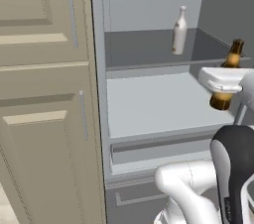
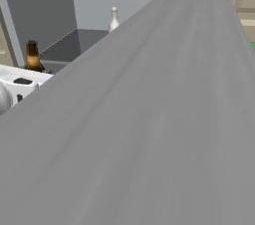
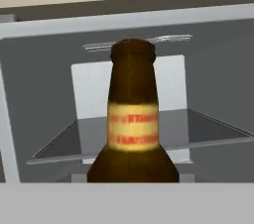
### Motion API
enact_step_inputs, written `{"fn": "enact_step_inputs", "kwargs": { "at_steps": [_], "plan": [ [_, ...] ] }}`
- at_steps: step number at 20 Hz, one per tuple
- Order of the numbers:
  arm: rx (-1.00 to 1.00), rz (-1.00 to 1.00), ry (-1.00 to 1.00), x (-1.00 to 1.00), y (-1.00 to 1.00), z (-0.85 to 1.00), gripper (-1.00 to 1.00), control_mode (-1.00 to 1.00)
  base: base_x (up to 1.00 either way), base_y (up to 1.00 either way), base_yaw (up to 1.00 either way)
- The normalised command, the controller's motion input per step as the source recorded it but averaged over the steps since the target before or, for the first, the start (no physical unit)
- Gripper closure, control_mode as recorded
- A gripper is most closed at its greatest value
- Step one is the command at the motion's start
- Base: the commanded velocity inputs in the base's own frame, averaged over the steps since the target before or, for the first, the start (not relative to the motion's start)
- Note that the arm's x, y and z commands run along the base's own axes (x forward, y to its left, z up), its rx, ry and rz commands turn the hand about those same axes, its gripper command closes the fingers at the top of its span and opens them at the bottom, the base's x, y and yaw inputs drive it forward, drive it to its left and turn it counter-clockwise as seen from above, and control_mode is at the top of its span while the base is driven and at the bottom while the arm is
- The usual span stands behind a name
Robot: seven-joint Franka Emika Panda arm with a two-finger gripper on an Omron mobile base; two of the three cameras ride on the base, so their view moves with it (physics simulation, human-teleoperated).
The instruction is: Place the liquor and beer on the top shelf of the fridge to keep them out of children's reach, and place the carrot on lower shelves for easy access.
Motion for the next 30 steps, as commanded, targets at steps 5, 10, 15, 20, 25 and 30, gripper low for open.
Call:
{"fn": "enact_step_inputs", "kwargs": {
  "at_steps": [5,10,15,20,25,30],
  "plan": [
    [0.00,0.00,-0.29,0.02,0.12,0.10,1.00,-1.00,0.00,0.00,0.00],
    [0.00,0.00,-0.01,0.18,0.15,0.10,1.00,-1.00,0.00,0.00,0.00],
    [-0.02,0.00,0.06,0.41,0.05,0.01,1.00,-1.00,0.00,0.00,0.00],
    [-0.05,0.00,0.01,0.47,0.00,0.00,1.00,-1.00,0.00,0.00,0.00],
    [-0.11,0.00,-0.02,0.38,0.00,0.00,1.00,-1.00,0.00,0.00,0.00],
    [-0.08,0.00,-0.01,0.39,0.00,0.00,1.00,-1.00,0.00,0.00,0.00]
  ]
}}
